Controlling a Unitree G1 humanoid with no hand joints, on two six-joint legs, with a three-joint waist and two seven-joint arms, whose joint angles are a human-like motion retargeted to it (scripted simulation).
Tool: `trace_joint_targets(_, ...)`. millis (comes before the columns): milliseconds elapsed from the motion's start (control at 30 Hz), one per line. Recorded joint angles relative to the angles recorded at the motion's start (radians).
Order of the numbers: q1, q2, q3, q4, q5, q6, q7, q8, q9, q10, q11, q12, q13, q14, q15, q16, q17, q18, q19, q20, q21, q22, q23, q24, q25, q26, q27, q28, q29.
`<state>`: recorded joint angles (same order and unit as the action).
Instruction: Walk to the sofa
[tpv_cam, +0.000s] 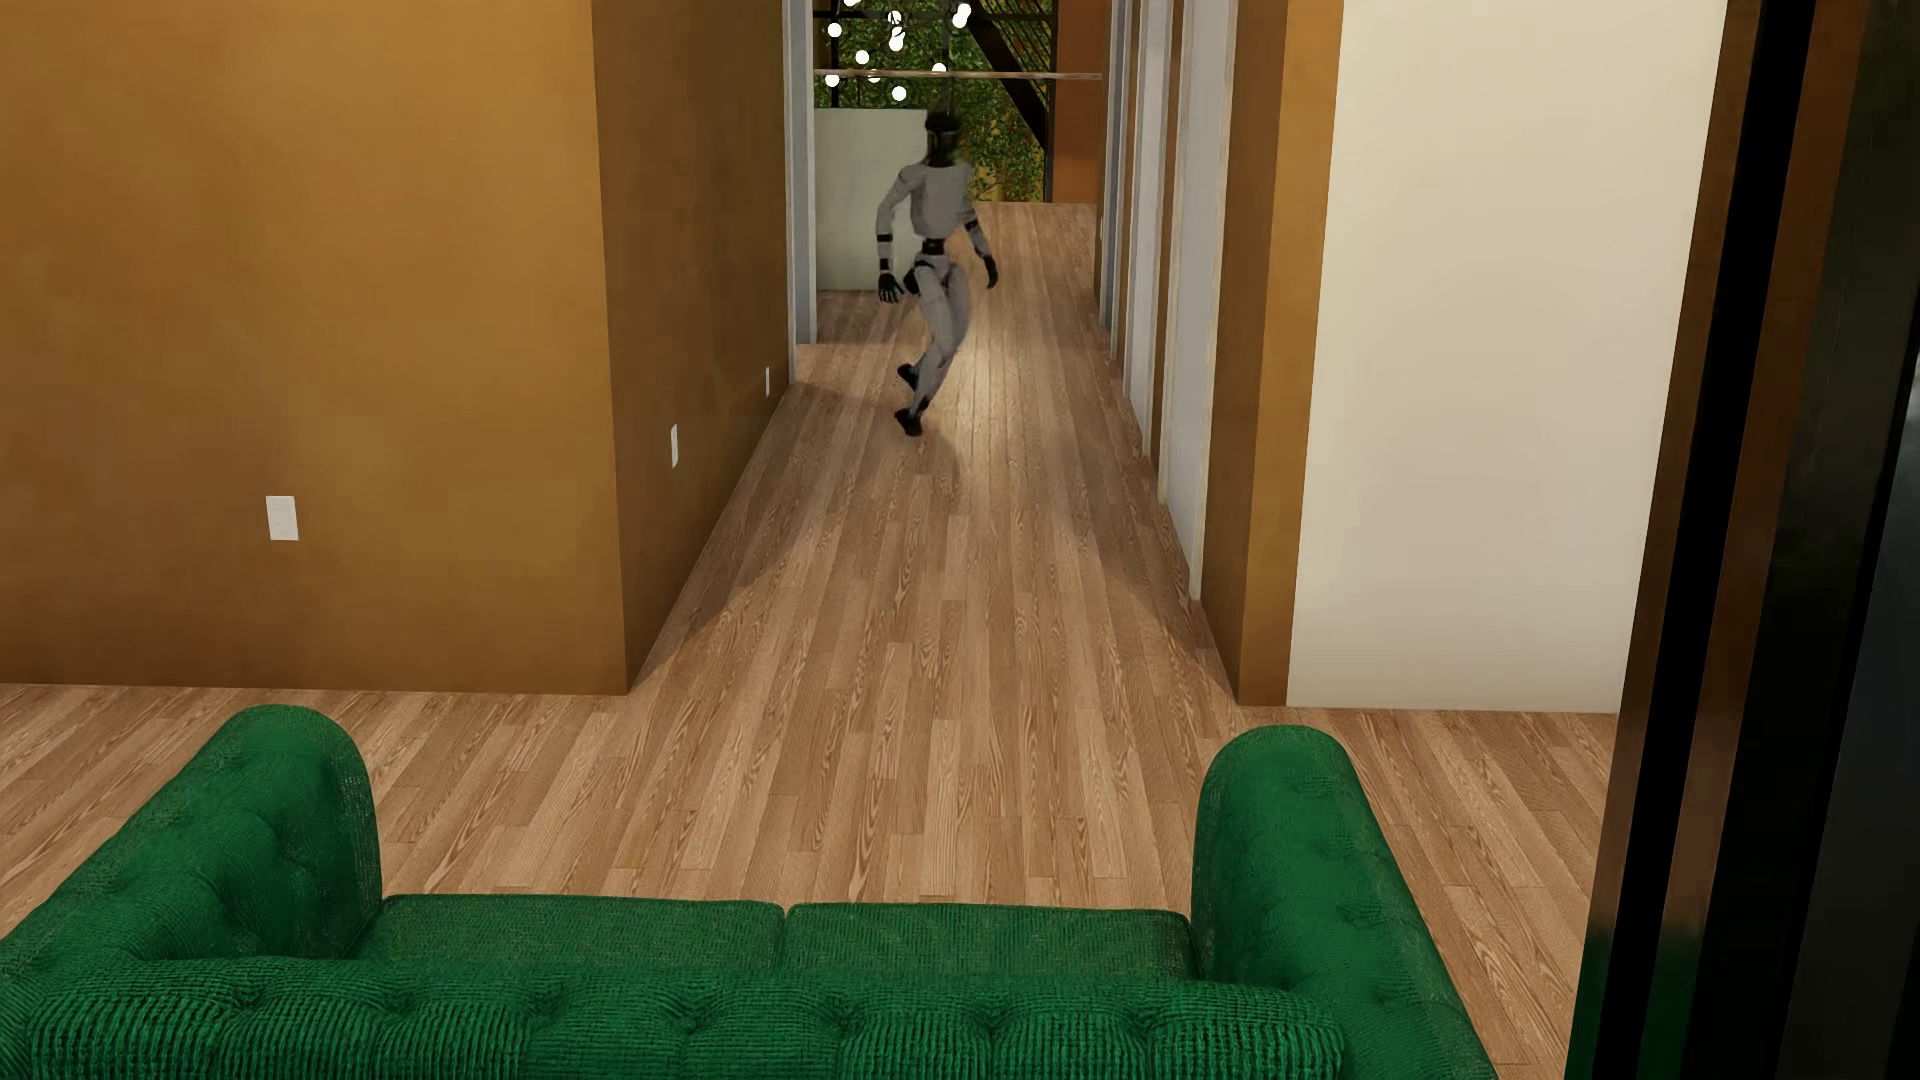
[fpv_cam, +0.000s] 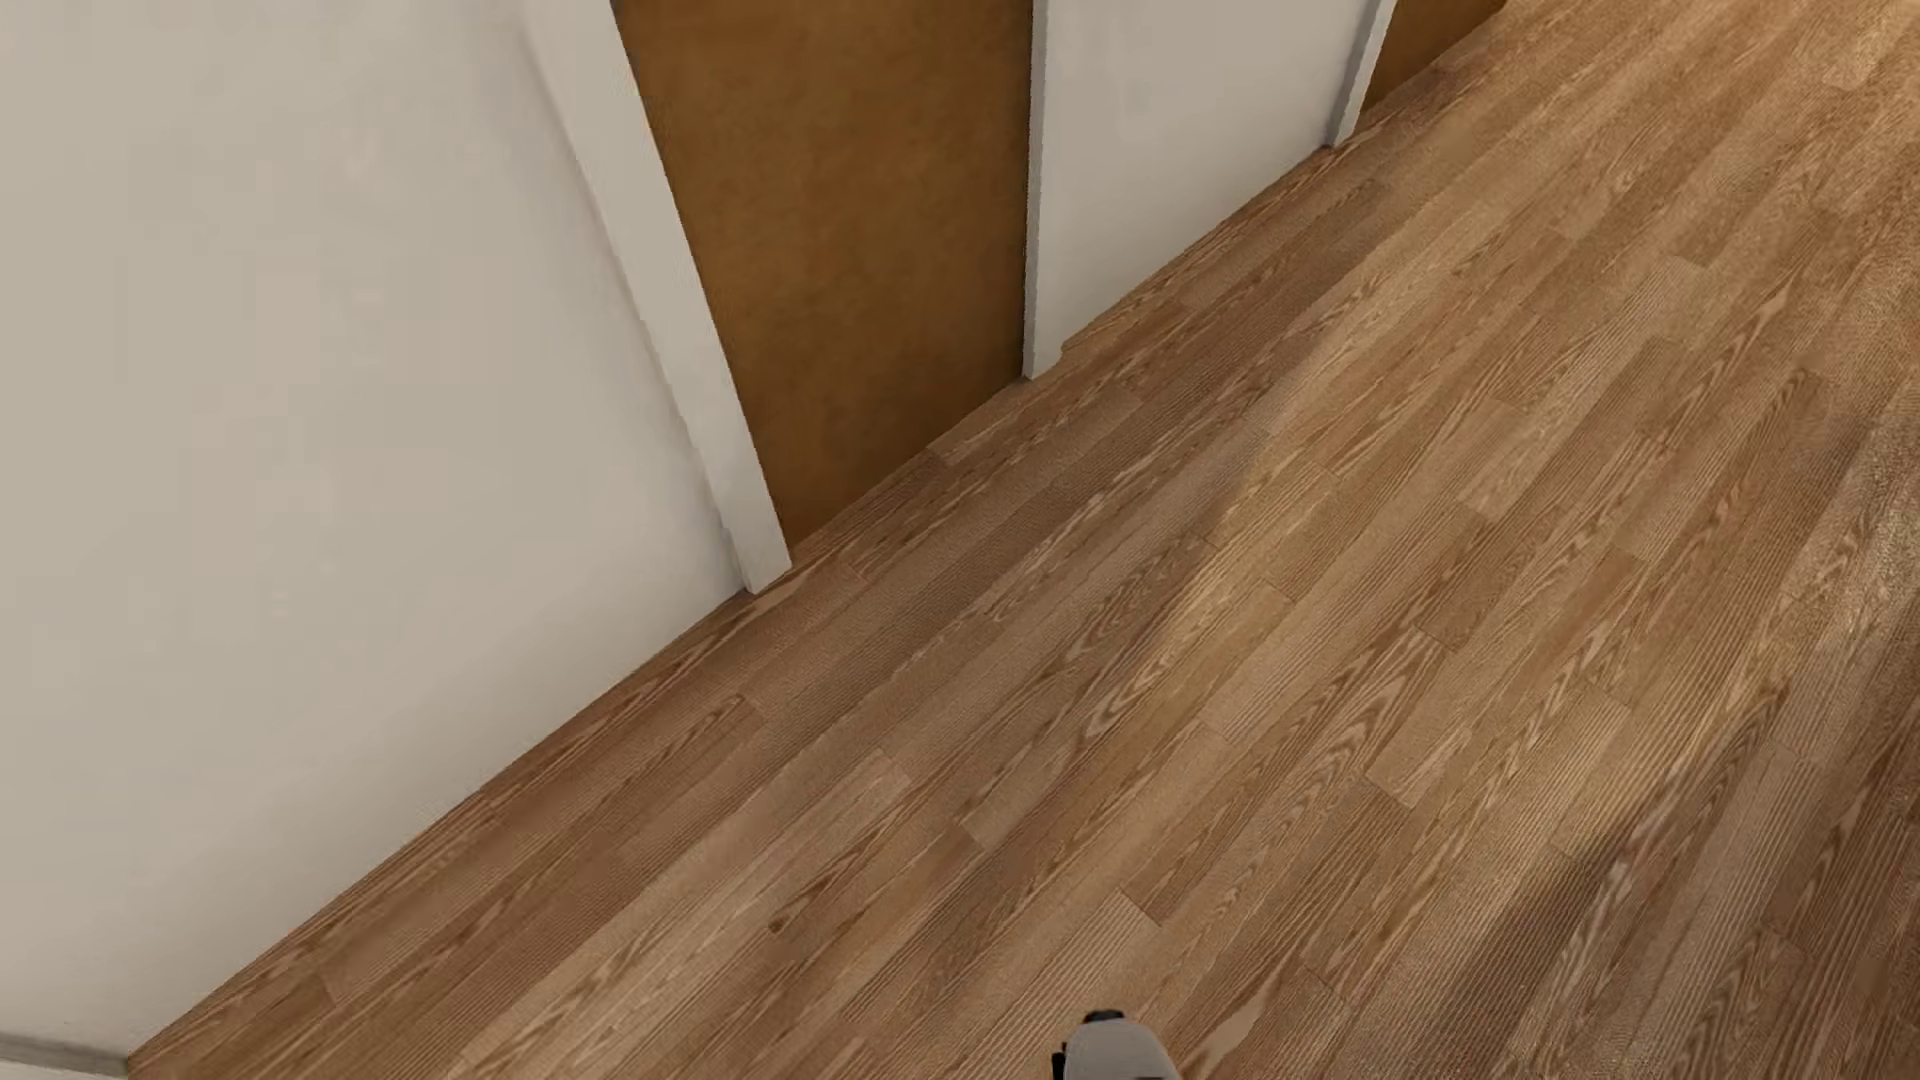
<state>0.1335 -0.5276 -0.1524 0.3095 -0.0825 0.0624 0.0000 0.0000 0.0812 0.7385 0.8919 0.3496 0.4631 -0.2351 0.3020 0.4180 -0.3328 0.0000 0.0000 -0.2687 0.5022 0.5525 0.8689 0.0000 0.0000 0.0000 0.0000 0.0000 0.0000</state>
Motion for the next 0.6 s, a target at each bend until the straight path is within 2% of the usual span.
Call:
trace_joint_targets(67, -0.068, 0.038, 0.032, 0.03, 0.069, 0.002, 0.0, 0.0, 0.007, 0.187, 0.023, 0.019, -0.038, 0.036, -0.116, -0.018, -0.009, 0.0, 0.0, 0.009, -0.002, 0.097, 0.011, 0.0, 0.0, 0.0, 0.0, 0.0, 0.0)
trace_joint_targets(133, -0.184, 0.123, 0.13, -0.027, 0.147, 0.0, 0.0, 0.0, 0.019, 0.398, -0.027, 0.049, -0.091, 0.002, -0.244, -0.03, -0.028, 0.0, 0.0, -0.003, -0.053, 0.186, -0.004, 0.0, 0.0, 0.0, 0.0, 0.0, 0.0)
trace_joint_targets(200, -0.354, 0.261, 0.225, -0.112, 0.231, 0.005, 0.0, 0.0, 0.02, 0.489, -0.16, 0.094, -0.165, -0.028, -0.391, -0.036, -0.05, 0.0, 0.0, -0.048, -0.108, 0.243, -0.059, 0.0, 0.0, 0.0, 0.0, 0.0, 0.0)
trace_joint_targets(267, -0.518, 0.478, 0.305, -0.187, 0.289, 0.007, 0.0, 0.0, 0.027, 0.407, -0.348, 0.138, -0.22, -0.032, -0.554, -0.034, -0.082, 0.0, 0.0, -0.108, -0.139, 0.273, -0.164, 0.0, 0.0, 0.0, 0.0, 0.0, 0.0)
trace_joint_targets(300, -0.601, 0.568, 0.358, -0.211, 0.287, -0.001, 0.0, 0.0, 0.022, 0.332, -0.413, 0.156, -0.246, -0.019, -0.618, -0.03, -0.09, 0.0, 0.0, -0.122, -0.153, 0.287, -0.203, 0.0, 0.0, 0.0, 0.0, 0.0, 0.0)
trace_joint_targets(367, -0.747, 0.719, 0.461, -0.207, 0.264, -0.016, 0.0, 0.0, 0.016, 0.16, -0.495, 0.174, -0.302, 0.035, -0.721, -0.021, -0.113, 0.0, 0.0, -0.141, -0.17, 0.326, -0.295, 0.0, 0.0, 0.0, 0.0, 0.0, 0.0)
trace_joint_targets(433, -0.832, 0.871, 0.525, -0.191, 0.237, -0.029, 0.0, 0.0, 0.018, -0.039, -0.518, 0.171, -0.361, 0.068, -0.792, 0.002, -0.136, 0.0, 0.0, -0.164, -0.143, 0.373, -0.357, 0.0, 0.0, 0.0, 0.0, 0.0, 0.0)
trace_joint_targets(500, -0.869, 0.957, 0.597, -0.171, 0.184, -0.037, 0.0, 0.0, 0.009, -0.115, -0.515, 0.16, -0.394, 0.033, -0.735, 0.02, -0.148, 0.0, 0.0, -0.169, -0.088, 0.405, -0.355, 0.0, 0.0, 0.0, 0.0, 0.0, 0.0)
trace_joint_targets(533, -0.879, 0.975, 0.626, -0.177, 0.148, -0.052, 0.0, 0.0, 0.004, -0.056, -0.477, 0.149, -0.392, 0.01, -0.64, 0.026, -0.14, 0.0, 0.0, -0.175, -0.058, 0.428, -0.322, 0.0, 0.0, 0.0, 0.0, 0.0, 0.0)
trace_joint_targets(600, -0.893, 0.922, 0.631, -0.206, 0.091, -0.094, 0.0, 0.0, -0.001, 0.145, -0.256, 0.121, -0.361, 0.015, -0.337, 0.026, -0.102, 0.0, 0.0, -0.186, 0.017, 0.474, -0.222, 0.0, 0.0, 0.0, 0.0, 0.0, 0.0)
